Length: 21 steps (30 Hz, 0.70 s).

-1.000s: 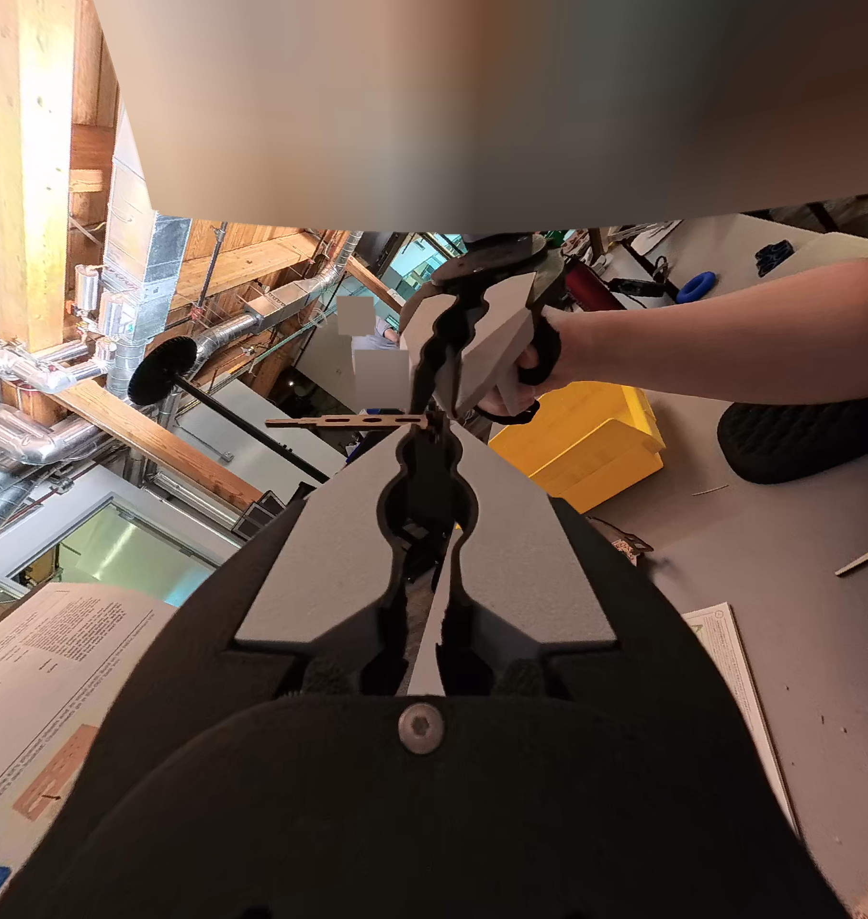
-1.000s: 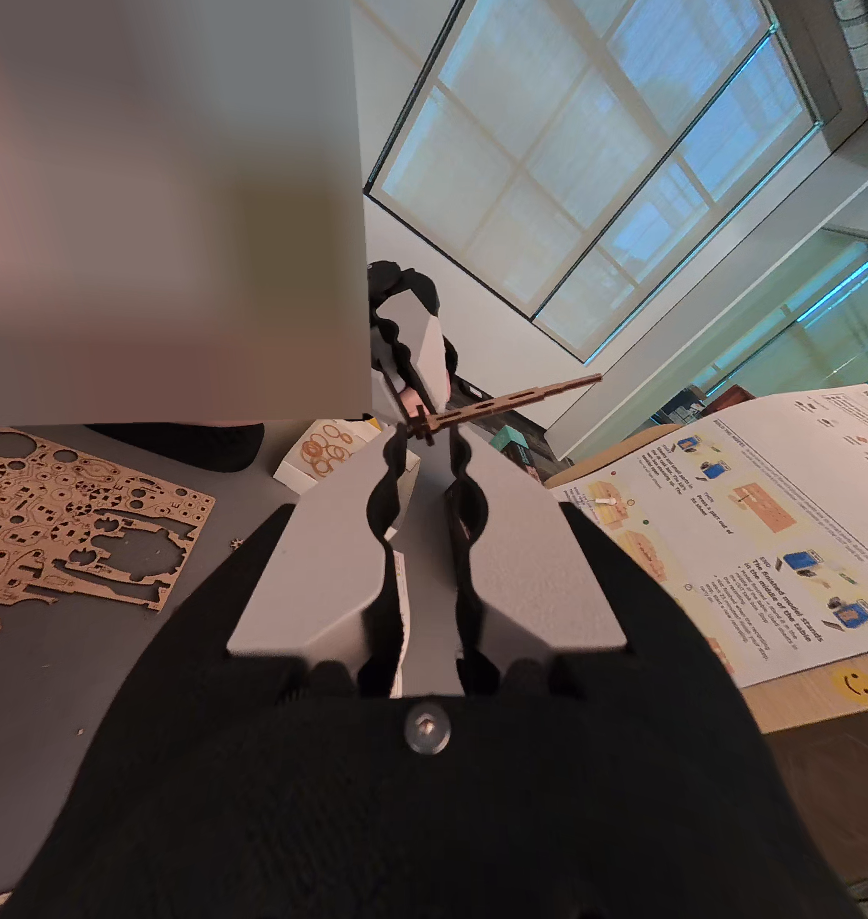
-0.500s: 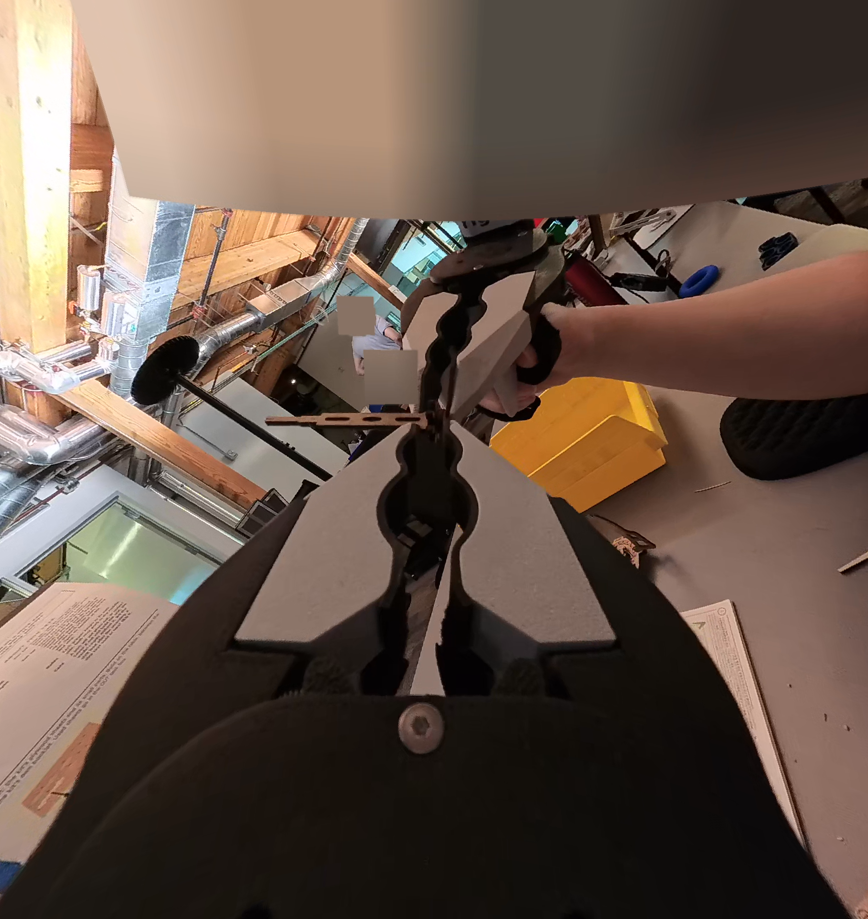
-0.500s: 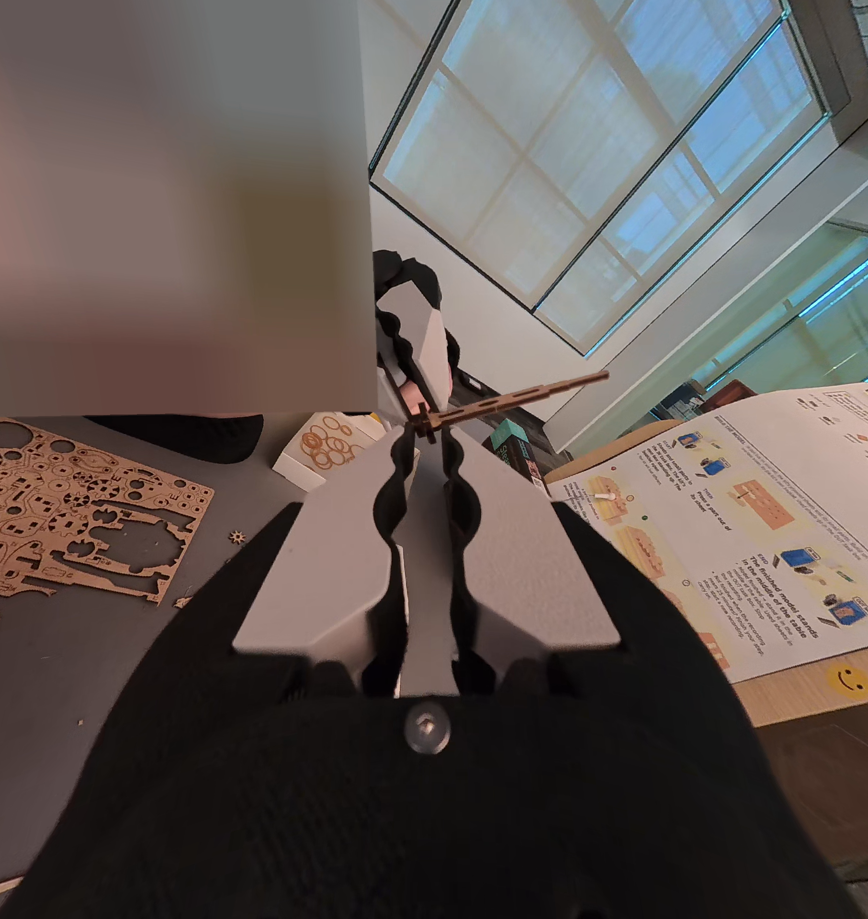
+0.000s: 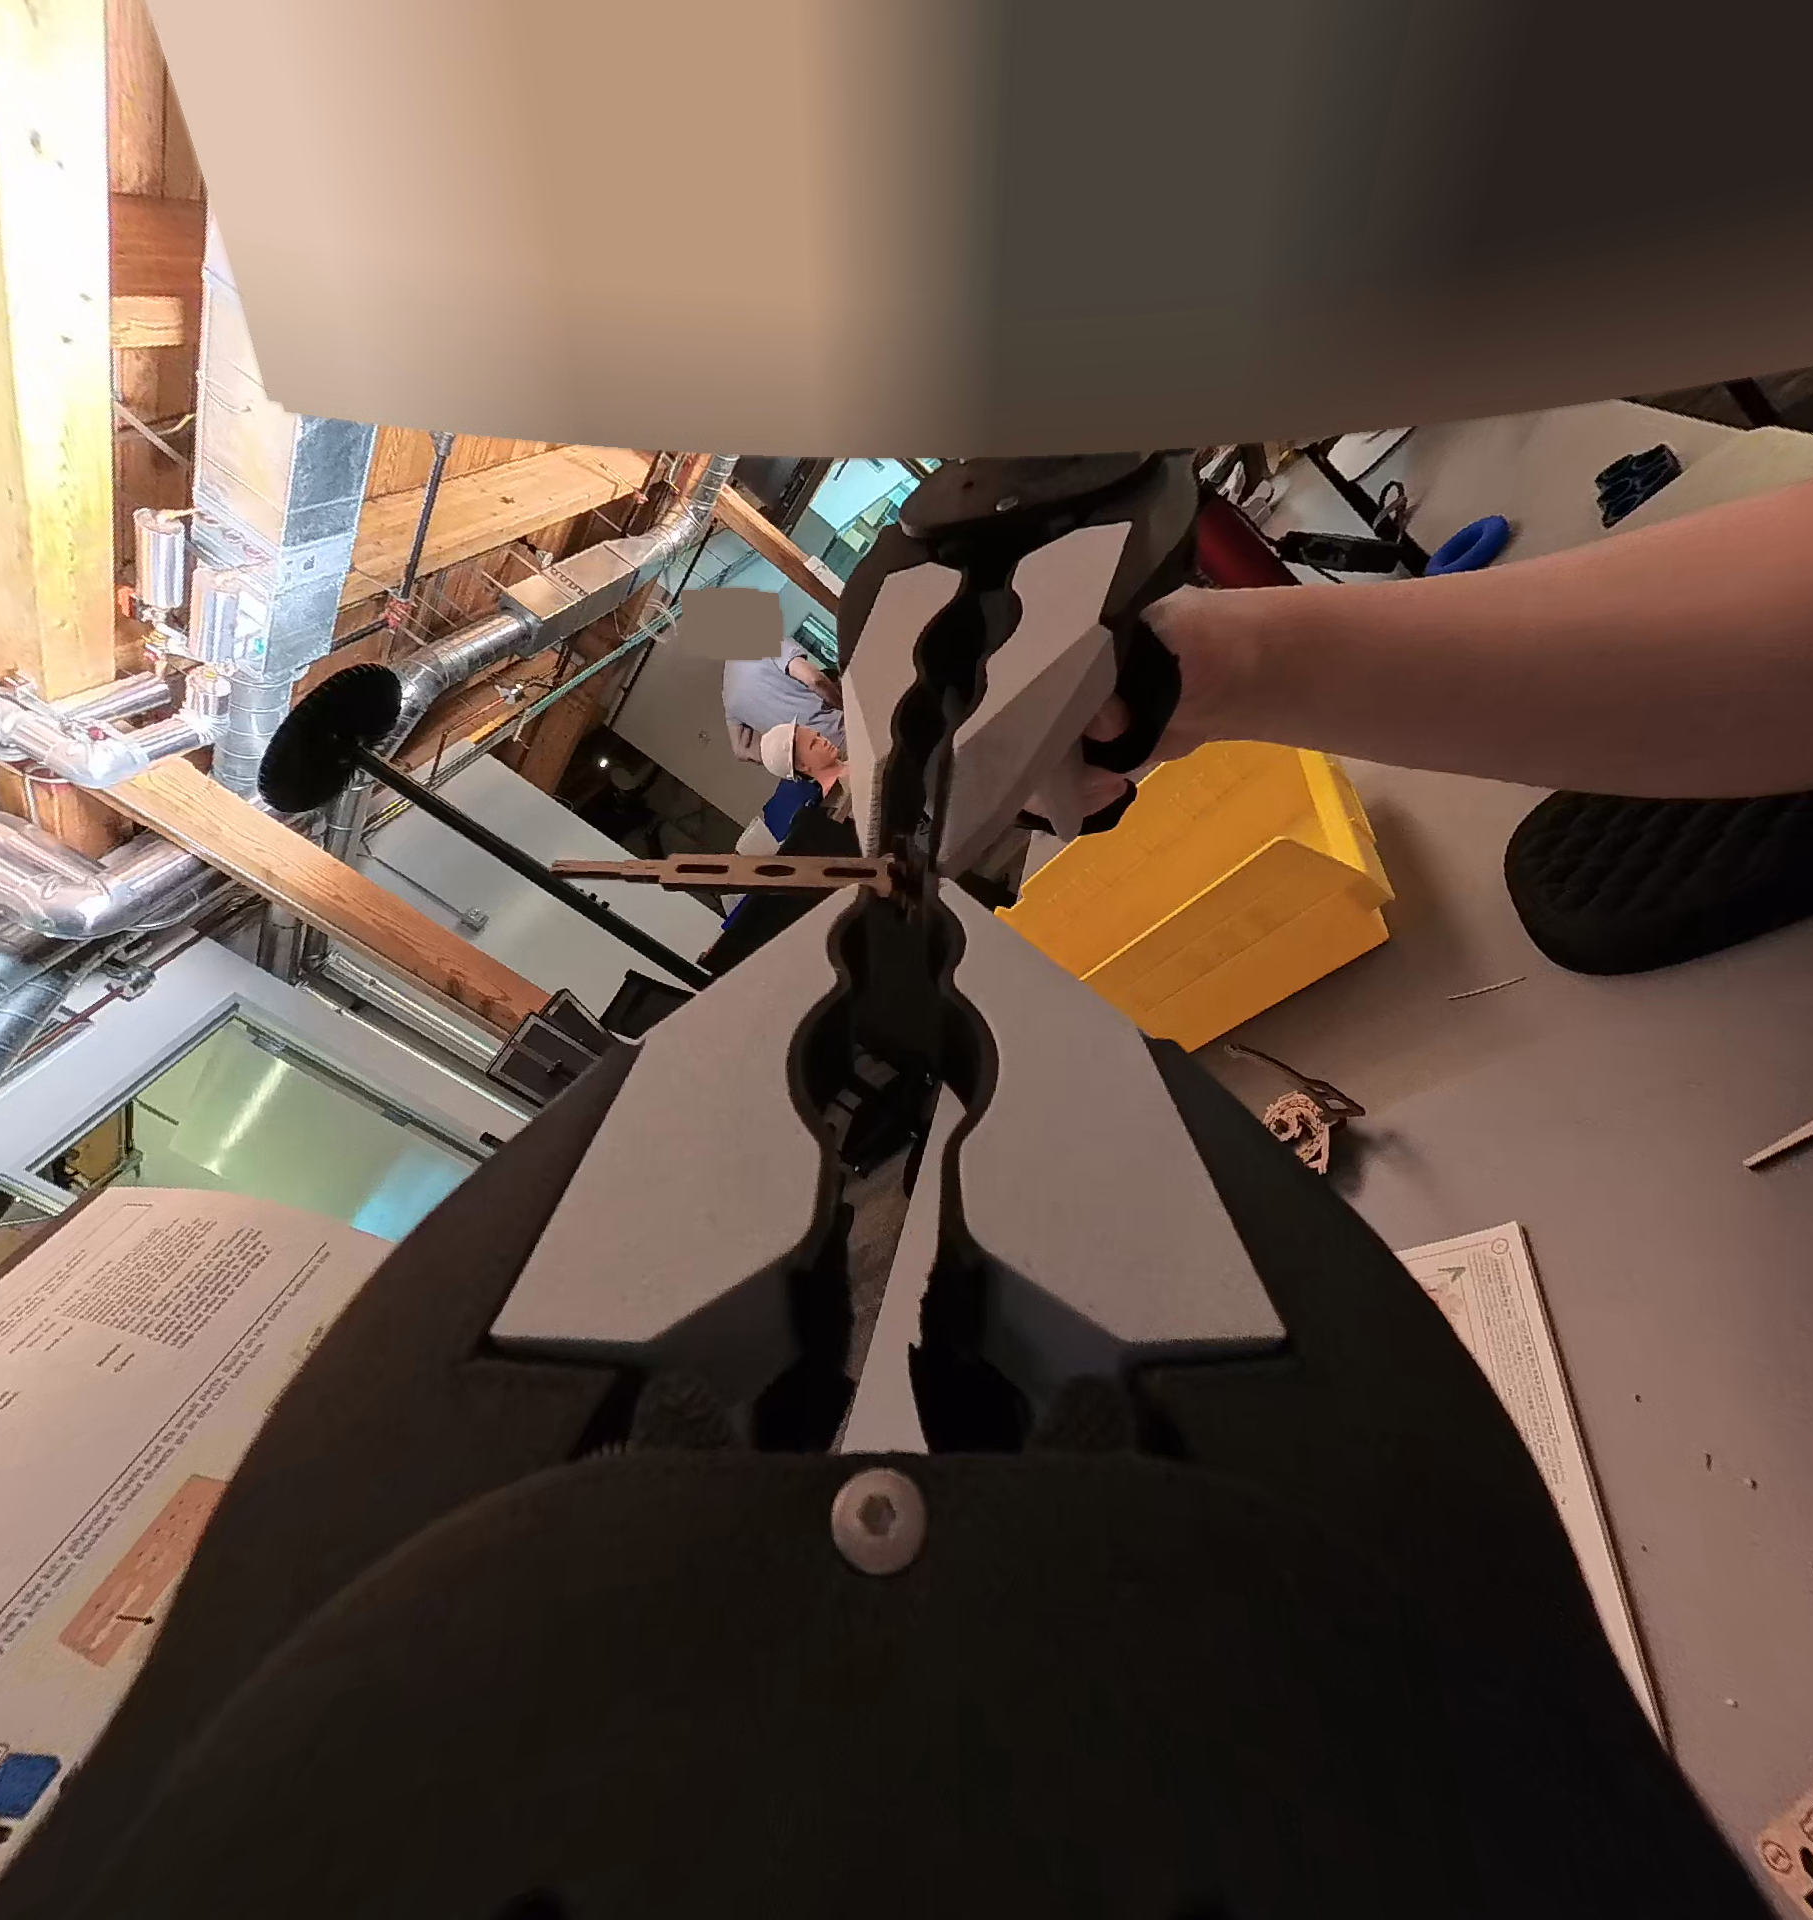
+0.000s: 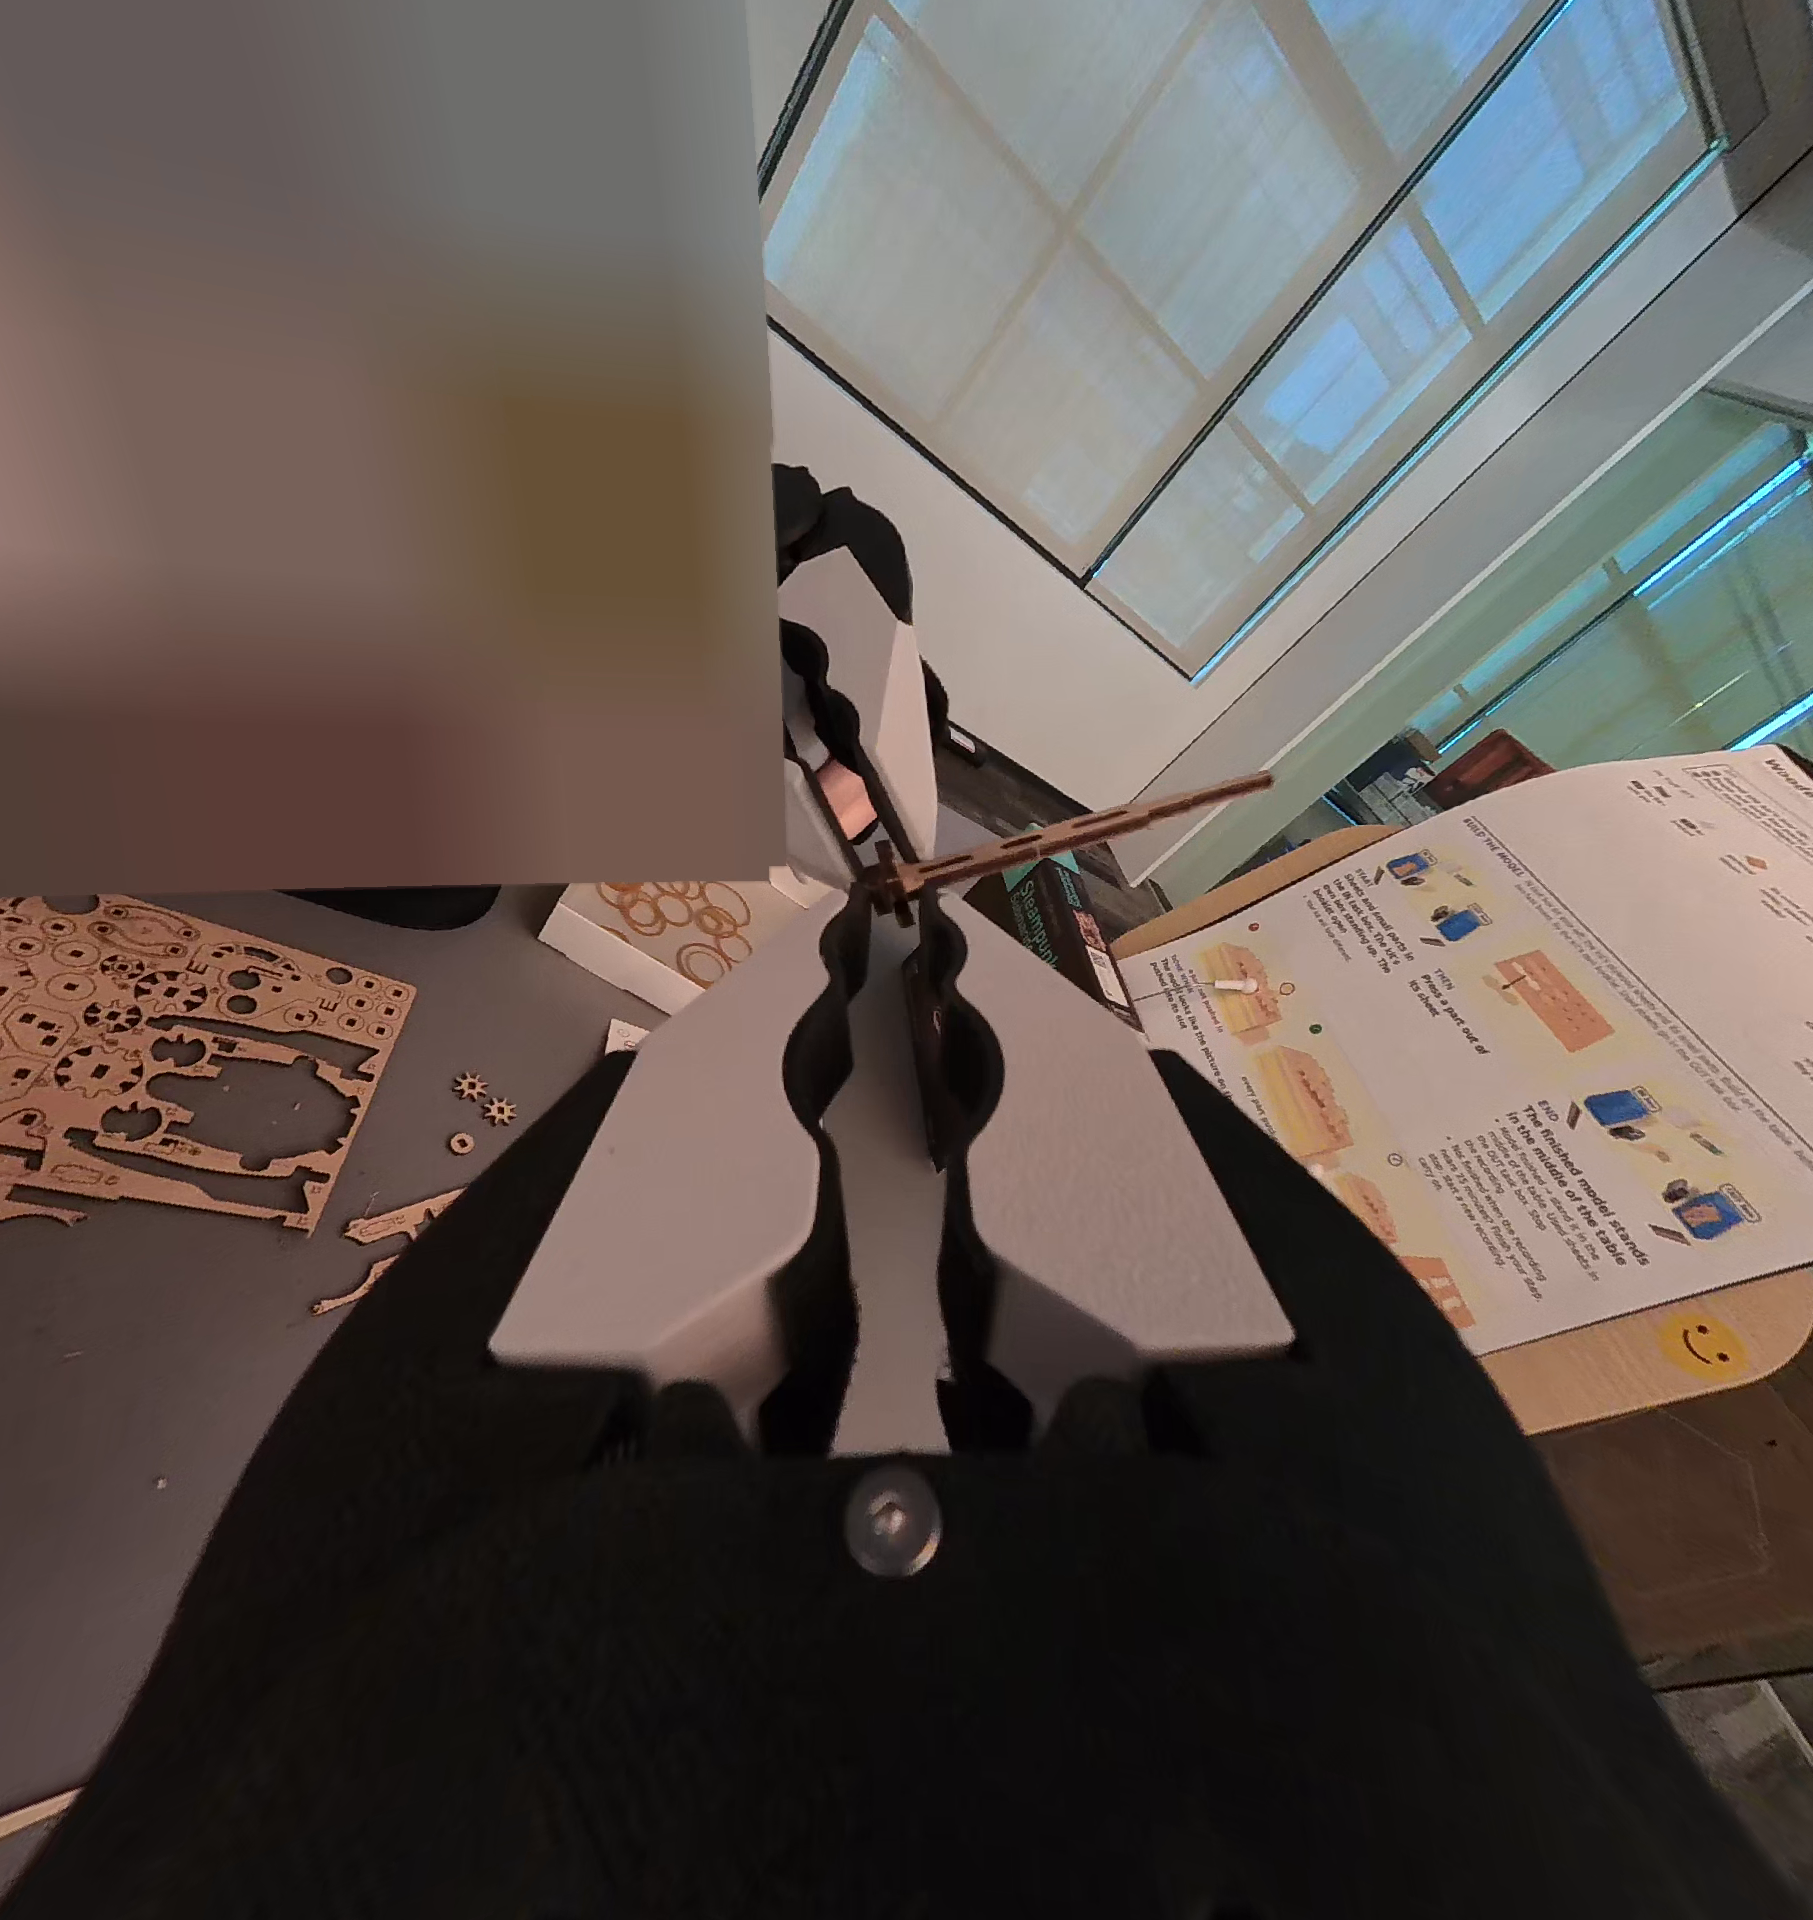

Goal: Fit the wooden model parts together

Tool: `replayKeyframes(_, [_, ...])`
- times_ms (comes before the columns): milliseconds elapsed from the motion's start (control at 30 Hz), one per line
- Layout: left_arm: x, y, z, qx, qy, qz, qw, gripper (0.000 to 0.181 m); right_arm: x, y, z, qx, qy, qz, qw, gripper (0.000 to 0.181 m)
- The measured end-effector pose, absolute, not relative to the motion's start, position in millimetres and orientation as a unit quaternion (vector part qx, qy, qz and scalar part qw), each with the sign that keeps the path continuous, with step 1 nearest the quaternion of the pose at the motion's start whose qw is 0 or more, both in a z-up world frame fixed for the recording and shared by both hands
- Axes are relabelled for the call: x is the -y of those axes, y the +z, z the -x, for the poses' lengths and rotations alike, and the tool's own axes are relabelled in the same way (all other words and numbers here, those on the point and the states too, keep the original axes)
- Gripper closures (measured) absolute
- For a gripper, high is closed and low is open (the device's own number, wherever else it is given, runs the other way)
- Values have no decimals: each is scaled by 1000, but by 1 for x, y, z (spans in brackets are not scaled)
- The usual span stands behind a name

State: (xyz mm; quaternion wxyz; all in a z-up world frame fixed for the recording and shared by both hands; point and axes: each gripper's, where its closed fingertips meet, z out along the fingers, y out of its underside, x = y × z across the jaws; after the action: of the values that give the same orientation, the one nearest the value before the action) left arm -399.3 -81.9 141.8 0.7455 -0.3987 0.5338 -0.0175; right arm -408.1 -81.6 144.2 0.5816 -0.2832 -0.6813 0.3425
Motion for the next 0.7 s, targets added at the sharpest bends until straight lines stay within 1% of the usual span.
replayKeyframes(133, [80, 139, 400, -541, 4, 399, 740, 176, 82, 143, 409, 684, 340, 278, 582, 175])
replayKeyframes(567, [76, 136, 399, -539, 6, 403, 740, 178, 77, 141, 407, 691, 314, 286, 584, 176])
replayKeyframes(633, [76, 137, 399, -538, 5, 404, 740, 179, 78, 142, 407, 691, 302, 277, 595, 176])
replayKeyframes(700, [75, 137, 400, -538, 5, 405, 739, 178, 77, 143, 408, 687, 296, 279, 601, 171])
